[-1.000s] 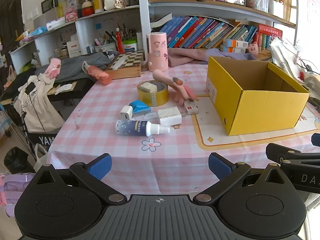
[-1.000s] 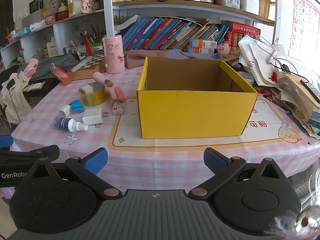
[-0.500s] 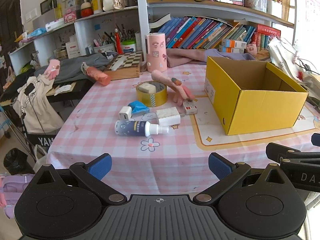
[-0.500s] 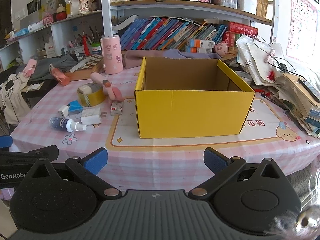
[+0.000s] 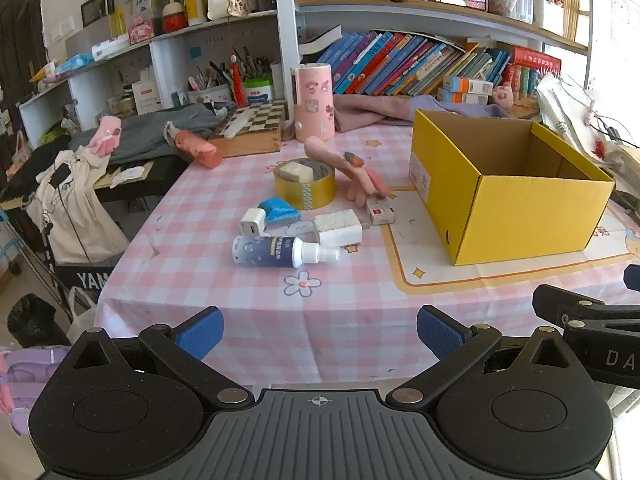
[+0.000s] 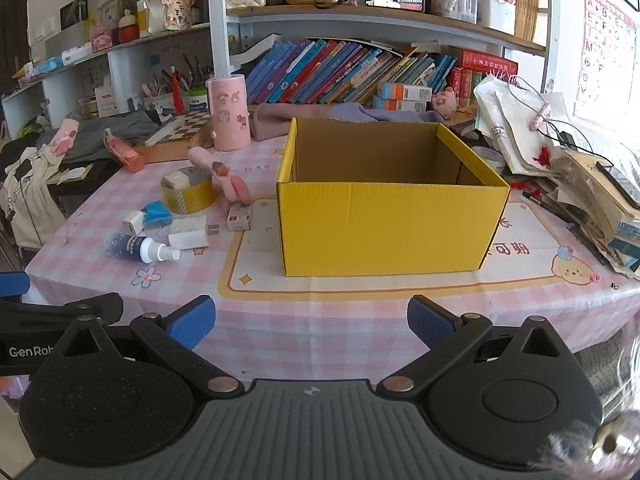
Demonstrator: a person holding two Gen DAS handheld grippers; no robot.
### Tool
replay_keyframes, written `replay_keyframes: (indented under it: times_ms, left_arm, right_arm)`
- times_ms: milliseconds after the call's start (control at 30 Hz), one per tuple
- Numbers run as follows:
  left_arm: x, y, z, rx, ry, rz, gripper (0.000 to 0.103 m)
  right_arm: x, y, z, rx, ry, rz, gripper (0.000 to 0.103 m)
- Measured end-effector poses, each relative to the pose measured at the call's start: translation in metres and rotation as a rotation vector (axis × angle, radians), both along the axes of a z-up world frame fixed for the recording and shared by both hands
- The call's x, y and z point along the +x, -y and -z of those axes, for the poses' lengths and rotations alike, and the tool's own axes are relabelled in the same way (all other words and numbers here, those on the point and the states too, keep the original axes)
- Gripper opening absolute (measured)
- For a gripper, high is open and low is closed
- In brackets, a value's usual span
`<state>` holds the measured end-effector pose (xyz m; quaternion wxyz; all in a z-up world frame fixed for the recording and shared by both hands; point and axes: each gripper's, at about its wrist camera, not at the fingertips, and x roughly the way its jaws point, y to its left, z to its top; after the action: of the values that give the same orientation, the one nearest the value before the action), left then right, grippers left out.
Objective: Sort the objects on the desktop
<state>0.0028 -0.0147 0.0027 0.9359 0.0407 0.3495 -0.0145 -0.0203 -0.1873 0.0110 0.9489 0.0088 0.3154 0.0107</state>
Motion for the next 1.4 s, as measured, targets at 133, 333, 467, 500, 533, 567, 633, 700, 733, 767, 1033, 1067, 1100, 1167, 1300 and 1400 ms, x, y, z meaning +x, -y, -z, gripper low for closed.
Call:
replay_keyframes:
  times_ms: [133, 333, 467, 500, 533, 567, 633, 700, 733, 767, 1033, 1067, 1100, 1167, 1300, 1400]
  left_arm:
    - [-0.001, -0.002, -0.001, -0.012, -0.002, 0.012, 0.103]
    - [-0.001, -0.005, -0.002, -0.02, 0.008, 0.024, 0.103]
    - [-0.001, -0.005, -0.001, -0.009, 0.02, 0.035, 0.103]
    - [-0.001, -0.006, -0.001, -0.01, 0.02, 0.036, 0.103]
    - [-0.001, -0.006, -0.001, -0.016, 0.019, 0.036, 0.103]
    - [-0.001, -0.006, -0.001, -0.024, 0.018, 0.037, 0.103]
    - [0.0, -0.008, -0.001, -0.037, 0.017, 0.037, 0.103]
    - [0.001, -0.009, -0.001, -0.039, 0.018, 0.035, 0.103]
    - [0.001, -0.01, -0.001, -0.039, 0.018, 0.035, 0.103]
    - [0.002, -0.01, -0.001, -0.039, 0.018, 0.034, 0.103]
    - [0.005, -0.014, -0.001, -0.058, 0.011, 0.039, 0.103]
    - [0.005, -0.015, 0.0, -0.056, 0.009, 0.039, 0.103]
    - [0.006, -0.015, 0.0, -0.055, 0.008, 0.04, 0.103]
    - [0.008, -0.018, 0.001, -0.062, 0.003, 0.043, 0.103]
    - [0.011, -0.023, 0.002, -0.087, 0.0, 0.052, 0.103]
    - [0.013, -0.025, 0.003, -0.083, 0.003, 0.05, 0.103]
  right_arm:
    - [-0.004, -0.001, 0.0, 0.017, -0.008, -0.002, 0.103]
    - [-0.006, -0.002, -0.002, 0.023, -0.006, 0.005, 0.103]
    - [-0.006, -0.003, -0.002, 0.019, -0.008, 0.005, 0.103]
    - [-0.006, -0.003, -0.002, 0.018, -0.007, 0.005, 0.103]
    - [-0.006, -0.002, -0.002, 0.021, -0.006, 0.004, 0.103]
    - [-0.006, -0.002, -0.002, 0.021, -0.005, 0.003, 0.103]
    - [-0.006, -0.003, -0.003, 0.016, -0.003, 0.003, 0.103]
    - [-0.005, -0.005, -0.003, 0.003, -0.001, 0.005, 0.103]
    - [-0.006, -0.006, -0.003, -0.001, 0.001, 0.005, 0.103]
    - [-0.005, -0.007, -0.004, -0.004, 0.002, 0.003, 0.103]
    - [-0.001, -0.011, -0.006, 0.016, 0.015, -0.009, 0.103]
    - [-0.001, -0.011, -0.006, 0.015, 0.013, -0.008, 0.103]
    - [-0.002, -0.011, -0.006, 0.014, 0.013, -0.008, 0.103]
    - [0.0, -0.012, -0.006, 0.01, 0.006, -0.004, 0.103]
    - [0.003, -0.014, -0.006, -0.012, 0.004, 0.018, 0.103]
    - [0.005, -0.015, -0.004, 0.004, -0.002, 0.016, 0.103]
